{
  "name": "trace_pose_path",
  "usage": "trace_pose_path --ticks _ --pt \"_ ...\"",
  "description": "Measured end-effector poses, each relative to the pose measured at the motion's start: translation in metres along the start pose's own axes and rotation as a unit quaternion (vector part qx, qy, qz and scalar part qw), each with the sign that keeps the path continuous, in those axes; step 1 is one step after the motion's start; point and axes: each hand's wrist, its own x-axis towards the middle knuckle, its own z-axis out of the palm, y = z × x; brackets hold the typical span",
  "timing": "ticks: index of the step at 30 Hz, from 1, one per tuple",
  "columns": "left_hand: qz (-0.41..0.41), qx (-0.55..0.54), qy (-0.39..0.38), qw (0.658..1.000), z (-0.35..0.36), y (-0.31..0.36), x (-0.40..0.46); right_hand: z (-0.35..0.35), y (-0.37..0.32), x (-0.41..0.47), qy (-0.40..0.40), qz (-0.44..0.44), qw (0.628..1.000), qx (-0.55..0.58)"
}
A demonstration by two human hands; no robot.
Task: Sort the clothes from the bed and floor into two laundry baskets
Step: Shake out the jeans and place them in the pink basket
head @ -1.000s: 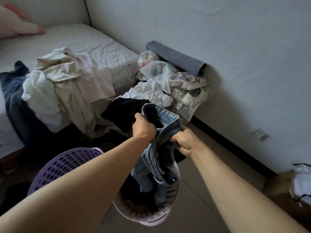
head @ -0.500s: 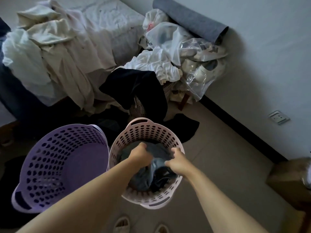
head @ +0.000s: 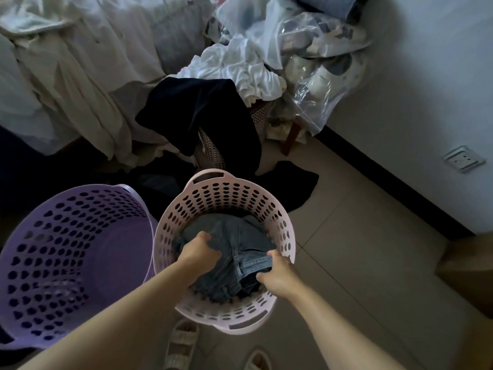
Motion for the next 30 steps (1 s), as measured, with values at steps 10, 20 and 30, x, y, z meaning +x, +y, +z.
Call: trace_pose_path --ticks 10,20,30 --pt "0.071 0.177 -0.036 0.981 -0.008 -0.02 0.103 0.064 0.016 0.07 -0.001 0.071 0.997 -0.013" --pt "0.146 0.282 -0.11 0.942 -0.009 -0.031 0.158 0.124 0.009 0.089 0.015 0.151 0.987 0.045" --pt "0.175 0.314 -0.087 0.929 0.0 -0.04 0.159 0.154 0.018 0.078 0.015 0.183 0.979 0.088"
